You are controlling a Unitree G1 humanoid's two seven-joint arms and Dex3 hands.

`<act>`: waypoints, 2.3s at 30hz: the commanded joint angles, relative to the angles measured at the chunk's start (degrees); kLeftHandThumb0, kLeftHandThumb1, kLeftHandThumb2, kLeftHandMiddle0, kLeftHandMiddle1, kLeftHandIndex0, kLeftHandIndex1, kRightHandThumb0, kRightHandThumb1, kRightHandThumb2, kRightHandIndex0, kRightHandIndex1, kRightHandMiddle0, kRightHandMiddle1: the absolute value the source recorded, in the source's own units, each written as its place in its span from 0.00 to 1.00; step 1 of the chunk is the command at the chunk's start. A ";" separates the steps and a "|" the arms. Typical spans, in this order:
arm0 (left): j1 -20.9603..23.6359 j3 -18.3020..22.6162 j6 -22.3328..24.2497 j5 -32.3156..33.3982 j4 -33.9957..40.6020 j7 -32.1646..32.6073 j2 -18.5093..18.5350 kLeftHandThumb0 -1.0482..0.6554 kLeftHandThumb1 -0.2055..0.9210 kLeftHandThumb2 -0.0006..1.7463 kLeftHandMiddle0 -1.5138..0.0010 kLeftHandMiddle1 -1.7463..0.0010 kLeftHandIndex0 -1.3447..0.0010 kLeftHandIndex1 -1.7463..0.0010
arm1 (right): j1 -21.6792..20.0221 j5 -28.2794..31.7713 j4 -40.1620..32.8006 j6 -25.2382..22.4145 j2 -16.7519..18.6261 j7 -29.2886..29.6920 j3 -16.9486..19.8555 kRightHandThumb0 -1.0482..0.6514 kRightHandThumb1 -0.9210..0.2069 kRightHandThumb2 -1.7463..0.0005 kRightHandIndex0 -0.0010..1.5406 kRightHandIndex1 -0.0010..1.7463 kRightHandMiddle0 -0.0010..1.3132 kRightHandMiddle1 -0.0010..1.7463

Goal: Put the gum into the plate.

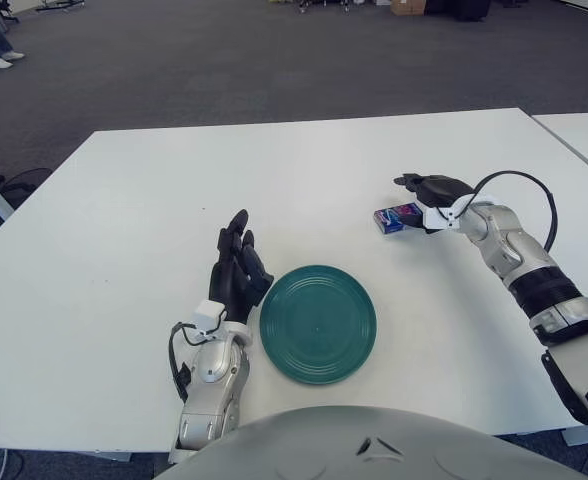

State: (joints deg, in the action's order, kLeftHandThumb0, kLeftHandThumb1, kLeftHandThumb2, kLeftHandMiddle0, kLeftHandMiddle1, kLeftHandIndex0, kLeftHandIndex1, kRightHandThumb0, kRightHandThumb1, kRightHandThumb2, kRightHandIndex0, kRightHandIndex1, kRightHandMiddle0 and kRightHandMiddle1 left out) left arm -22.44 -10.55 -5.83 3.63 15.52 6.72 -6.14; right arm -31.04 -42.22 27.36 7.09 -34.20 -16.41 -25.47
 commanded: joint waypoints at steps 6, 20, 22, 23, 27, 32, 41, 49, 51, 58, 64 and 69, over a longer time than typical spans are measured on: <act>2.30 -0.55 -0.22 -0.43 -0.51 0.04 -1.56 0.10 1.00 0.60 0.88 1.00 1.00 0.77 | -2.83 -2.41 1.01 0.63 -1.22 -6.13 -2.65 0.00 0.00 0.53 0.04 0.00 0.00 0.14; 3.70 -1.10 -0.06 -1.36 -1.34 1.22 -2.24 0.10 1.00 0.60 0.86 0.99 1.00 0.75 | -6.00 -5.32 4.67 3.05 -1.44 -10.38 -5.48 0.00 0.00 0.53 0.04 0.00 0.00 0.13; 4.00 -1.08 -0.10 -1.37 -1.49 1.27 -2.29 0.10 1.00 0.60 0.87 1.00 1.00 0.75 | -6.36 -5.71 5.14 3.62 -1.58 -10.54 -5.86 0.00 0.00 0.52 0.03 0.00 0.00 0.12; 4.08 -1.08 -0.13 -1.38 -1.57 1.29 -2.31 0.10 1.00 0.60 0.87 1.00 1.00 0.75 | -6.48 -5.79 5.34 3.78 -1.59 -10.53 -5.94 0.00 0.00 0.52 0.03 0.00 0.00 0.11; 4.73 -1.09 0.02 -1.50 -1.67 1.39 -2.32 0.10 1.00 0.59 0.87 1.00 1.00 0.75 | -7.28 -6.92 6.43 5.34 -2.03 -10.47 -6.91 0.00 0.00 0.51 0.02 0.00 0.00 0.09; 5.31 -1.07 0.14 -1.43 -1.95 1.43 -2.25 0.10 1.00 0.59 0.87 1.00 1.00 0.75 | -7.57 -7.52 6.93 6.26 -2.07 -10.41 -7.32 0.00 0.00 0.50 0.02 0.00 0.00 0.06; 6.50 -1.17 0.88 -1.51 -1.73 2.16 -2.46 0.10 1.00 0.59 0.87 1.00 1.00 0.74 | -10.28 -8.88 11.37 6.65 0.64 -9.71 -9.23 0.00 0.00 0.50 0.02 0.00 0.00 0.03; 7.27 -1.49 1.13 -1.66 -0.75 2.50 -2.55 0.10 1.00 0.59 0.86 0.99 1.00 0.74 | -14.78 -11.29 20.79 8.57 4.10 -4.86 -12.54 0.01 0.00 0.52 0.04 0.01 0.01 0.03; 7.42 -1.63 0.98 -1.77 -0.61 2.62 -2.54 0.10 1.00 0.59 0.86 0.99 1.00 0.74 | -15.94 -12.26 23.30 9.16 4.81 -2.91 -13.64 0.01 0.00 0.52 0.05 0.01 0.01 0.04; 7.97 -2.05 0.28 -2.07 -0.72 2.91 -2.37 0.10 1.00 0.59 0.84 0.99 1.00 0.74 | -19.05 -14.55 29.05 11.23 6.19 1.23 -16.65 0.02 0.00 0.52 0.12 0.01 0.00 0.11; 8.12 -2.32 -0.38 -2.03 -0.61 3.11 -2.51 0.11 1.00 0.59 0.84 0.99 1.00 0.74 | -20.84 -16.98 34.34 11.36 8.03 7.42 -19.28 0.04 0.00 0.52 0.14 0.30 0.00 0.20; 8.35 -2.38 -0.26 -1.98 -0.33 3.41 -2.65 0.11 1.00 0.59 0.83 0.99 1.00 0.73 | -20.73 -17.30 37.93 9.96 9.54 12.85 -19.99 0.06 0.00 0.54 0.03 0.84 0.00 0.41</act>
State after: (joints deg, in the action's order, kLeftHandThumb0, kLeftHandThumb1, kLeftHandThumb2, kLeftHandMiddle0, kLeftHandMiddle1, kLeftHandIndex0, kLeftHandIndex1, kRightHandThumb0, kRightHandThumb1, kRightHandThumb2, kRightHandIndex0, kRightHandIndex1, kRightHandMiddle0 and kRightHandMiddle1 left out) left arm -15.53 -13.00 -5.49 1.77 14.40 9.29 -5.97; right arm -50.82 -59.11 63.46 17.79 -25.96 -6.39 -44.90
